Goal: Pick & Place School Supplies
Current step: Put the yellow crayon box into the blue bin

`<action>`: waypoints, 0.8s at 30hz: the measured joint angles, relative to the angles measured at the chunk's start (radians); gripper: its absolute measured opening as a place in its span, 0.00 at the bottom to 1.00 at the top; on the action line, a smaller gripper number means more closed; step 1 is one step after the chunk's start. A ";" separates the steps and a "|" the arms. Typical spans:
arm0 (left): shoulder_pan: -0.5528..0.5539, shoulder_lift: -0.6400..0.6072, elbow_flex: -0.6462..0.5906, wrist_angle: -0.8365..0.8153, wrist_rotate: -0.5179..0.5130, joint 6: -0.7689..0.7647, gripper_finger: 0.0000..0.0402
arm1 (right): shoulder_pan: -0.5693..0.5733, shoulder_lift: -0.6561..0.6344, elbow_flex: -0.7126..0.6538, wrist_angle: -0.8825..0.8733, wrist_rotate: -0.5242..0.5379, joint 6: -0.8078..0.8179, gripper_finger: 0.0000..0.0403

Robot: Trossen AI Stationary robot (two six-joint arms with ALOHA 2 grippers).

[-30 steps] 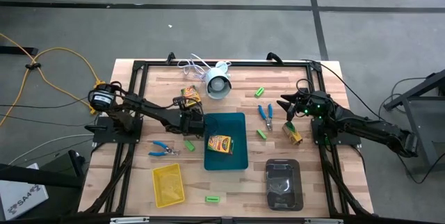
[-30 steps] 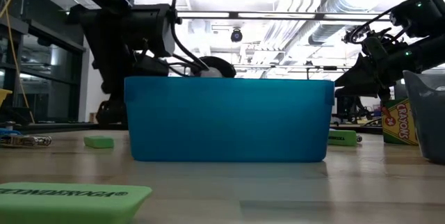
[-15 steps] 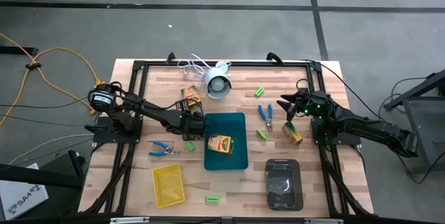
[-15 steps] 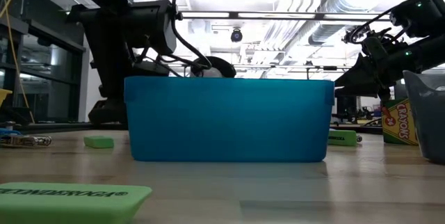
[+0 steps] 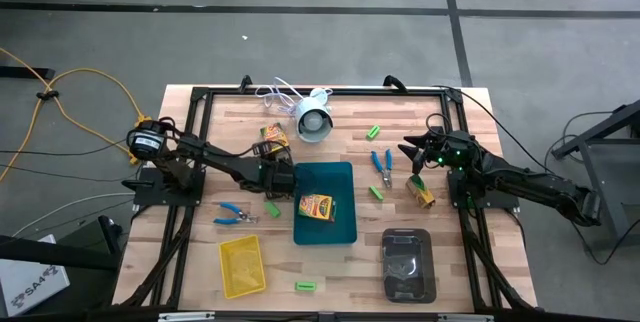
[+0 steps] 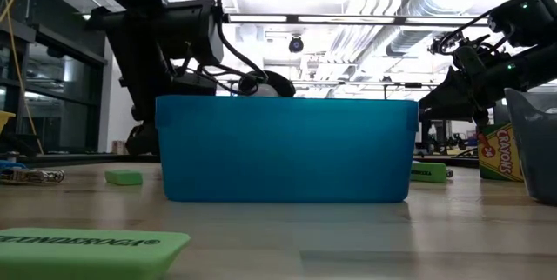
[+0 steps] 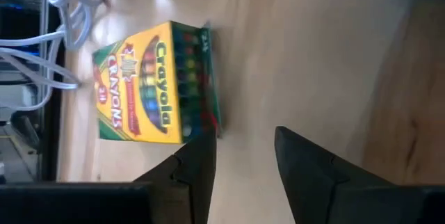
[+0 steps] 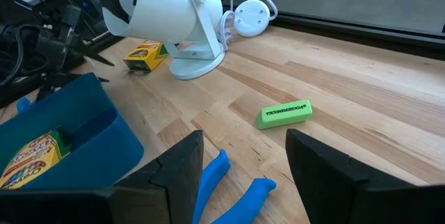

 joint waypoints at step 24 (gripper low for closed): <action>0.029 0.072 -0.002 0.014 -0.071 0.006 0.35 | 0.000 0.000 0.000 0.000 0.001 0.000 0.49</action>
